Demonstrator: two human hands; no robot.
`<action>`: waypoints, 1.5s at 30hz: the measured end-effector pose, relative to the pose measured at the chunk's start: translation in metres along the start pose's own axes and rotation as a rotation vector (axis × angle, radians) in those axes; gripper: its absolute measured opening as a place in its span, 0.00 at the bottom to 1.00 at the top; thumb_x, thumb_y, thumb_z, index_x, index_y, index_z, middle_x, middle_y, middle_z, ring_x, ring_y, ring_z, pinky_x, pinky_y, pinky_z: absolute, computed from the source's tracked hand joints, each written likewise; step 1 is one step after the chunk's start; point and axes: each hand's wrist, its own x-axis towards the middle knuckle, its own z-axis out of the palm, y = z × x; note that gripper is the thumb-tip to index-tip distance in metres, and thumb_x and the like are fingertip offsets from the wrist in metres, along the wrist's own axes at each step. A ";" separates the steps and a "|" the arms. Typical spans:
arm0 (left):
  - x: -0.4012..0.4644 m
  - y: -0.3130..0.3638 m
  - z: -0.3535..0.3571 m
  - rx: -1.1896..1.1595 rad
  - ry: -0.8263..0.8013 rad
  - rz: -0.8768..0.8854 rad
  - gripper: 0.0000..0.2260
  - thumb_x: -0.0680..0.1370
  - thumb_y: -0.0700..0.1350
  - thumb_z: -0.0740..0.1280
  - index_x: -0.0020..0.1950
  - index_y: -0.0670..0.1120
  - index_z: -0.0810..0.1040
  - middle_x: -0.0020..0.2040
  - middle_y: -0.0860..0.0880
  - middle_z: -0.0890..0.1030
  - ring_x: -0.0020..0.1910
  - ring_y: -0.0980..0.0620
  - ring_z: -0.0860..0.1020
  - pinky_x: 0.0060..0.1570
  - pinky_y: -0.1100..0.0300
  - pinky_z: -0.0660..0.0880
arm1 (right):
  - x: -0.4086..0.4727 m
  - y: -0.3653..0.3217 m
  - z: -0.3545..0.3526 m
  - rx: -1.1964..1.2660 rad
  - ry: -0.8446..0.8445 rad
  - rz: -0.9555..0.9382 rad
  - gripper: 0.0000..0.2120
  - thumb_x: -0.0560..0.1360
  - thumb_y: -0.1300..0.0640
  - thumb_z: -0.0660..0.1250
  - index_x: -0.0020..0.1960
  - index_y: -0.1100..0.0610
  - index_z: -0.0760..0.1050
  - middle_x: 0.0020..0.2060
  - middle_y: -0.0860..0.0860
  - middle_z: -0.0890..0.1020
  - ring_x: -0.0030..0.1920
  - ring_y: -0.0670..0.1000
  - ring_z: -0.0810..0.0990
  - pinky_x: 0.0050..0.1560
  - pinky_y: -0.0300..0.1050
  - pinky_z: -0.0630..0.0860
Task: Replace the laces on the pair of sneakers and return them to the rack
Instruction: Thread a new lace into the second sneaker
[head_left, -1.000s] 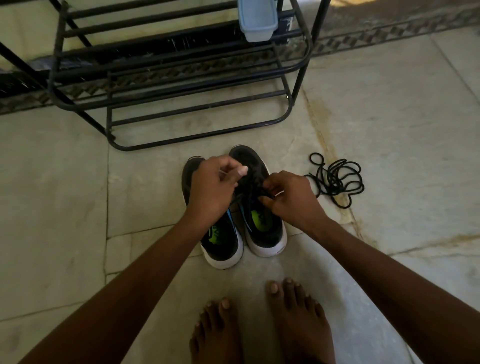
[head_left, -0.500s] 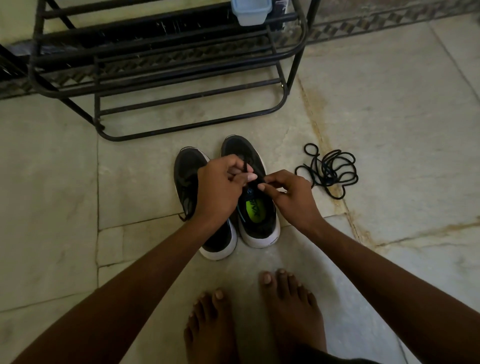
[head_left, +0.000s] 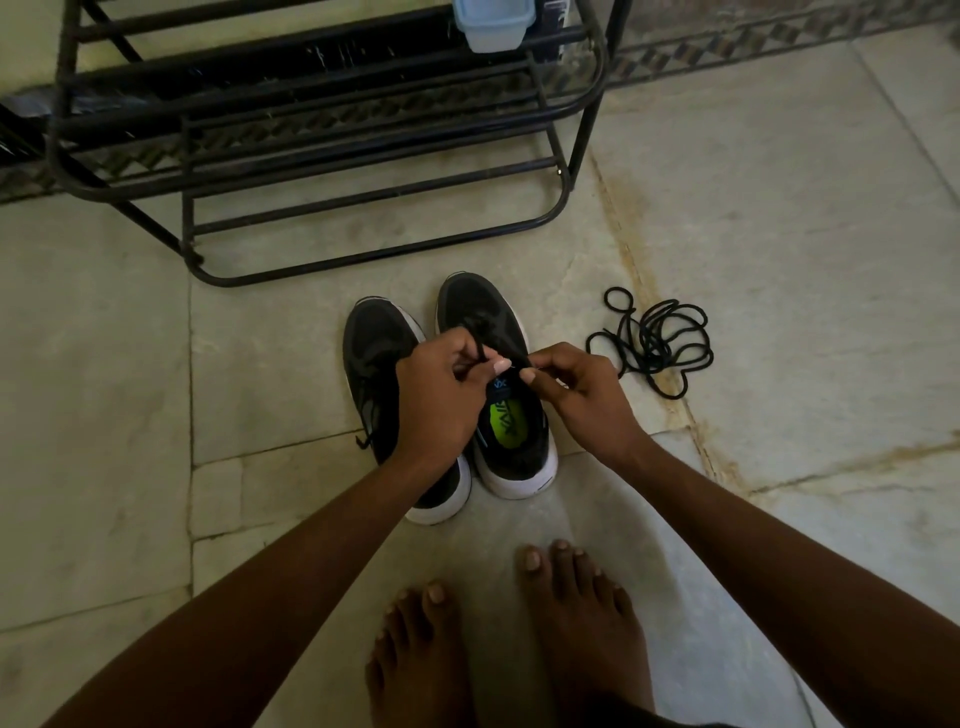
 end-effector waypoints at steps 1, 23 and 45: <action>-0.001 -0.001 0.001 -0.004 0.009 0.007 0.08 0.75 0.40 0.77 0.41 0.42 0.79 0.43 0.54 0.85 0.44 0.62 0.84 0.47 0.66 0.81 | 0.000 0.000 0.000 0.003 -0.002 -0.009 0.07 0.77 0.59 0.73 0.53 0.61 0.84 0.45 0.52 0.84 0.45 0.49 0.83 0.47 0.43 0.80; -0.008 -0.008 0.018 0.188 0.062 0.206 0.12 0.77 0.42 0.75 0.37 0.45 0.75 0.34 0.51 0.79 0.36 0.49 0.77 0.42 0.52 0.75 | 0.000 0.006 0.000 0.140 -0.016 0.009 0.08 0.75 0.64 0.74 0.54 0.63 0.84 0.46 0.56 0.84 0.47 0.53 0.84 0.52 0.47 0.82; -0.003 0.003 0.019 0.370 -0.023 0.185 0.14 0.75 0.39 0.73 0.38 0.50 0.69 0.34 0.54 0.72 0.37 0.53 0.69 0.33 0.64 0.62 | 0.002 0.008 0.000 0.174 -0.022 0.021 0.08 0.74 0.64 0.76 0.53 0.63 0.84 0.45 0.56 0.85 0.46 0.57 0.84 0.53 0.57 0.83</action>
